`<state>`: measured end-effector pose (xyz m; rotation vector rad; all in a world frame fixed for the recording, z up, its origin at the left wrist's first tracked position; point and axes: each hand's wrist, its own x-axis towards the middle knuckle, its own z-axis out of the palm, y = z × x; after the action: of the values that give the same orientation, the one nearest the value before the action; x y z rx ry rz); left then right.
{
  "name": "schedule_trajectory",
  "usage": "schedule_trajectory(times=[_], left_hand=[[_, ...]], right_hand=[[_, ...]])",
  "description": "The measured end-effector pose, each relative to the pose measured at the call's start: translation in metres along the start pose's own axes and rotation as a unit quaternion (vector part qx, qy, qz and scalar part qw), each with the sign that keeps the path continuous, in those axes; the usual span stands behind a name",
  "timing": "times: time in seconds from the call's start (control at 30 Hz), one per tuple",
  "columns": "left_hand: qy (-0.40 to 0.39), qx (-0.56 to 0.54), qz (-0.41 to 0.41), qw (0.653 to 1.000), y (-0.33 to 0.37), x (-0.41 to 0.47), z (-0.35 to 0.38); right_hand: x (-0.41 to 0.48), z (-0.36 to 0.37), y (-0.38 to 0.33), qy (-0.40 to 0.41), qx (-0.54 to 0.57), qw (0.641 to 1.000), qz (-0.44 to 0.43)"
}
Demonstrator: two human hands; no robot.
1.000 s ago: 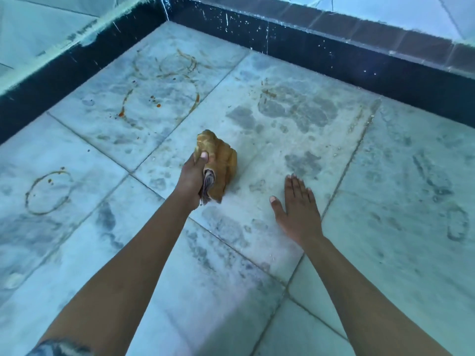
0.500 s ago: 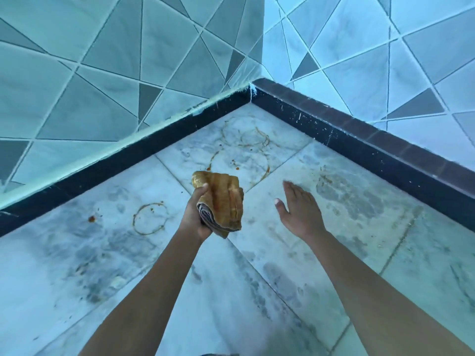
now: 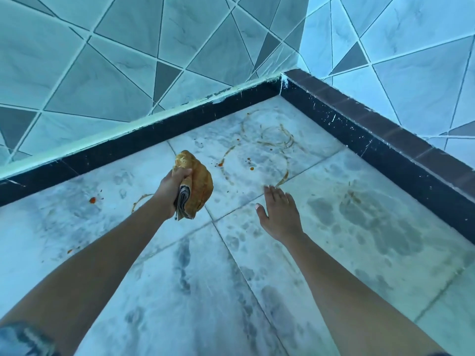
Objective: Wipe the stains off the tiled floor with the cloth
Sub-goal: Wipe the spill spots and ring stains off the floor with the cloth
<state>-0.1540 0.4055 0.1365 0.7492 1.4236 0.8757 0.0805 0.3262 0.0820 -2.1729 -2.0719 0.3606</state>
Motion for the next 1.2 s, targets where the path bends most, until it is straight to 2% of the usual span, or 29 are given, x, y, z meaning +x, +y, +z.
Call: schedule_trajectory(times=[0.1,0.17,0.33,0.43,0.5,0.57,0.63,0.8,0.9,0.97,1.03,1.13,1.2], left_hand=[[0.059,0.038,0.042,0.997,-0.014,0.017,-0.001],[0.071,0.089,0.084,0.990,-0.027,0.028,0.003],[0.059,0.280,0.198,0.938,-0.055,0.074,0.032],[0.090,0.424,0.246,0.867,-0.076,0.102,0.051],[0.091,0.494,0.261,0.824,-0.097,0.112,0.056],[0.057,0.559,0.266,0.783,-0.119,0.122,0.062],[0.018,0.621,0.291,0.727,-0.141,0.132,0.060],[-0.056,0.645,0.322,0.691,-0.159,0.138,0.062],[-0.111,0.688,0.339,0.632,-0.150,0.150,0.074],[-0.122,0.714,0.344,0.598,-0.142,0.166,0.085],[-0.099,0.723,0.318,0.606,-0.133,0.183,0.087],[-0.035,0.690,0.275,0.669,-0.138,0.184,0.074],[-0.013,0.674,0.261,0.691,-0.149,0.162,0.066]], right_hand=[[0.022,0.025,-0.010,-0.008,0.006,1.000,-0.005],[0.034,0.042,-0.013,-0.009,0.002,1.000,-0.003],[0.066,0.101,0.000,0.003,0.000,1.000,0.020],[0.085,0.134,0.015,0.006,0.018,0.998,0.057],[0.089,0.149,0.020,0.038,0.020,0.995,0.087],[0.092,0.163,0.025,0.091,0.012,0.990,0.109],[0.097,0.170,0.025,0.109,0.006,0.986,0.123],[0.098,0.169,0.025,0.126,-0.003,0.985,0.120],[0.096,0.170,0.025,0.114,-0.004,0.986,0.120],[0.097,0.170,0.026,0.114,-0.007,0.986,0.121],[0.097,0.169,0.026,0.111,-0.007,0.986,0.124],[0.096,0.168,0.025,0.110,-0.005,0.985,0.130],[0.096,0.167,0.024,0.108,-0.005,0.985,0.133]])
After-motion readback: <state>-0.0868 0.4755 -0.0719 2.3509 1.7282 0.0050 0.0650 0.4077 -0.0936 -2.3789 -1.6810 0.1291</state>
